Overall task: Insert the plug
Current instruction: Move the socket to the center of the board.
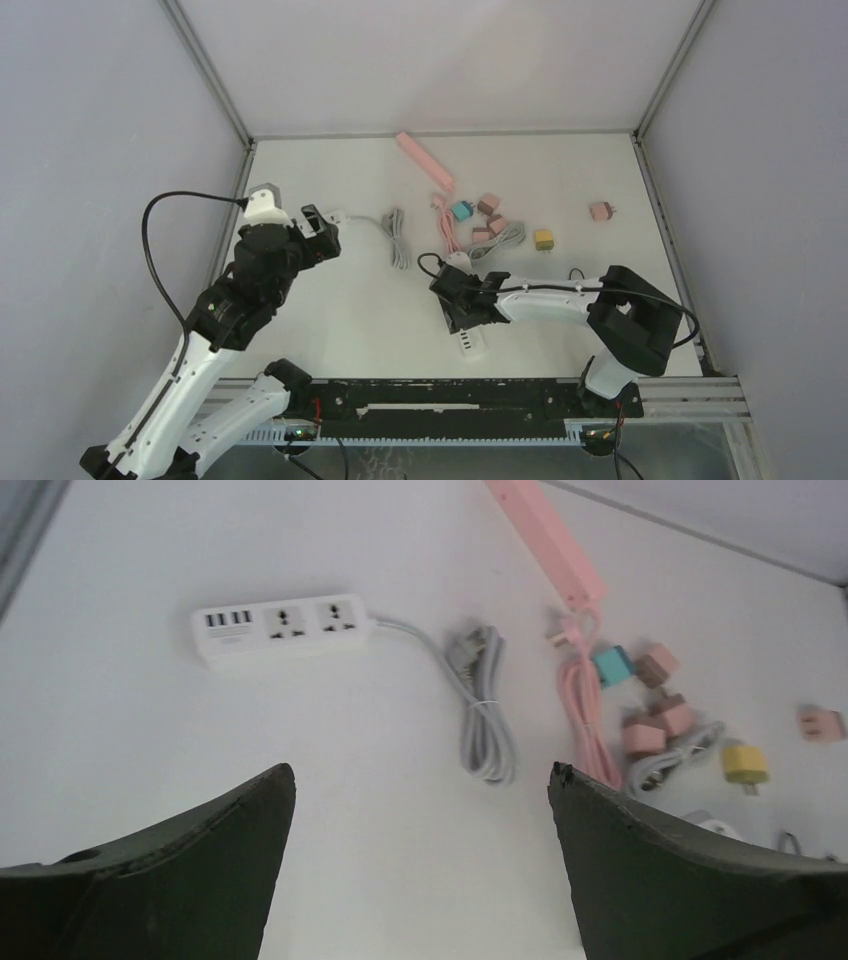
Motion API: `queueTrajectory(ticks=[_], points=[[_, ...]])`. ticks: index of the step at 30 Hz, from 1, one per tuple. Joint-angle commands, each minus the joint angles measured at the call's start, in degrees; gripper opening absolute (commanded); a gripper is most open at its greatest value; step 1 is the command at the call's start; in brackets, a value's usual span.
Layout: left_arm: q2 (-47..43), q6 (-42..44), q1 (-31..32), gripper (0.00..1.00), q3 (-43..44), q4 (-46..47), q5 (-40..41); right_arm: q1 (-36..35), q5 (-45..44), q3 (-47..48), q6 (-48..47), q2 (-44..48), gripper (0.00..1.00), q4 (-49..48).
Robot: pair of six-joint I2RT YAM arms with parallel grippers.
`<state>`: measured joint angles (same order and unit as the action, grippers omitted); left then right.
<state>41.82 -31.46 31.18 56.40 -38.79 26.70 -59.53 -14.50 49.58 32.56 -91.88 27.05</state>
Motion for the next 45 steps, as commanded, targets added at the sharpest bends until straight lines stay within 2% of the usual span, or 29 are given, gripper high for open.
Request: queueTrajectory(ticks=[1, 4, 11, 18, 22, 29, 32, 38, 45], points=[[-0.9, 6.8, -2.9, 1.00, -0.4, -0.2, 4.2, 1.5, 3.7, 3.1, -8.5, -3.0, 0.49, -5.9], [-3.2, 6.9, -7.0, 1.00, -2.3, 0.3, 3.1, 2.5, 5.7, 6.7, -13.4, -6.5, 0.49, -7.1], [-6.3, 8.1, -10.2, 1.00, -3.8, 2.1, 1.6, 3.3, 9.5, 18.8, -25.9, -14.7, 0.49, -5.8], [-6.0, 7.9, -14.3, 1.00, -4.0, 2.2, -2.5, 3.6, 10.6, 26.9, -31.3, -19.5, 0.48, -2.8], [-6.3, 8.1, -16.0, 1.00, -4.5, 2.2, -3.7, 3.4, 10.9, 25.7, -31.2, -18.3, 0.54, -1.4], [-7.3, 10.6, -16.4, 1.00, -5.3, 2.2, -4.0, 3.7, 10.2, 23.0, -30.6, -13.2, 0.81, 1.9], [-8.2, 11.1, -16.4, 1.00, -5.7, 2.3, -5.1, 3.7, 10.1, 23.1, -30.3, -9.2, 0.89, 2.8], [-9.9, 12.1, -16.4, 1.00, -6.2, 2.5, -5.7, 7.2, 11.4, 24.5, -28.7, -2.1, 0.94, 4.5], [-12.2, 12.8, -16.4, 1.00, -7.6, 2.3, -6.1, 16.0, 8.2, 24.6, -27.1, 0.4, 0.94, 5.7]])
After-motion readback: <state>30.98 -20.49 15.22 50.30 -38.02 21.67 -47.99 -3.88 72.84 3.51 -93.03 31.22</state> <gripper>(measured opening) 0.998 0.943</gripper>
